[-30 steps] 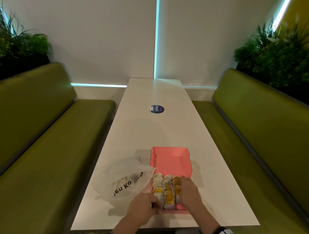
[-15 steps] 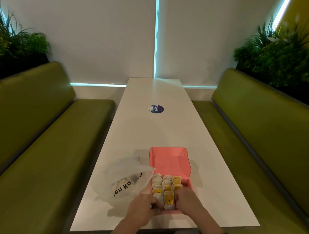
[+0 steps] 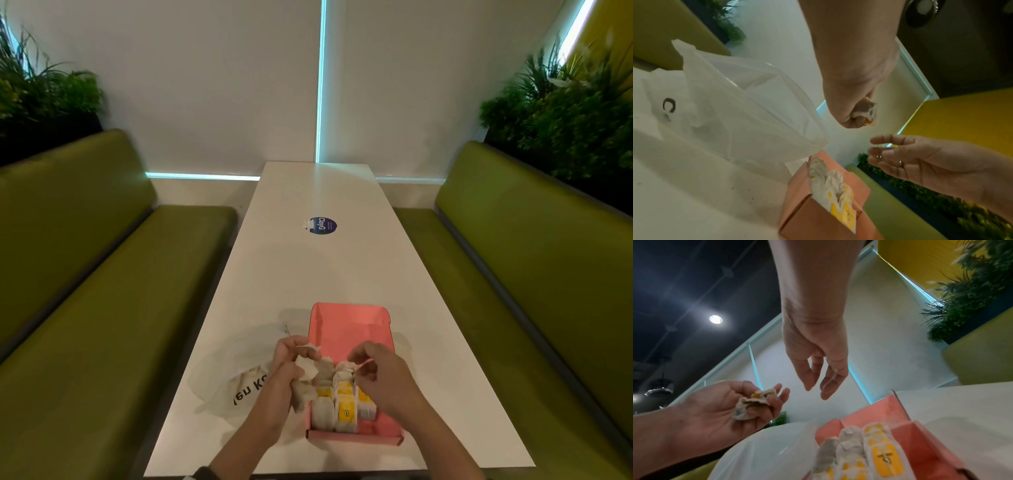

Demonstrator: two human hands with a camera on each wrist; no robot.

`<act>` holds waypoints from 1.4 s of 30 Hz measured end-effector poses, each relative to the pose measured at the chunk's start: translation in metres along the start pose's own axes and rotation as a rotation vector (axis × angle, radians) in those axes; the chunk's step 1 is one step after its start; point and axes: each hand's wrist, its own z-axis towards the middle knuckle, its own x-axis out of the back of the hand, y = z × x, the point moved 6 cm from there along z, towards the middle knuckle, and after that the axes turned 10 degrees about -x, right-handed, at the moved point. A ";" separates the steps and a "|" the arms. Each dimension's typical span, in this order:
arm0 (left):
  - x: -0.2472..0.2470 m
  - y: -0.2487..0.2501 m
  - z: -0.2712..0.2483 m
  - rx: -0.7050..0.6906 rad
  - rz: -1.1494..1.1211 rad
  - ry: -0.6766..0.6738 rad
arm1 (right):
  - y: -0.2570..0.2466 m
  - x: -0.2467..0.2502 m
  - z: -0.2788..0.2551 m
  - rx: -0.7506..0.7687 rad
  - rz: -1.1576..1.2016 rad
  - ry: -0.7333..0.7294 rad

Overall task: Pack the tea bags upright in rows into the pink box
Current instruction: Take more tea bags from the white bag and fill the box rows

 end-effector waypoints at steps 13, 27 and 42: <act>-0.016 0.013 -0.005 -0.124 0.138 -0.134 | -0.029 -0.018 -0.006 -0.047 0.309 -0.067; -0.005 0.018 0.001 -0.180 0.353 -0.146 | -0.026 -0.006 -0.004 -0.124 0.558 -0.136; 0.004 0.015 0.003 -0.203 0.470 0.006 | -0.030 0.048 -0.009 0.115 0.314 0.587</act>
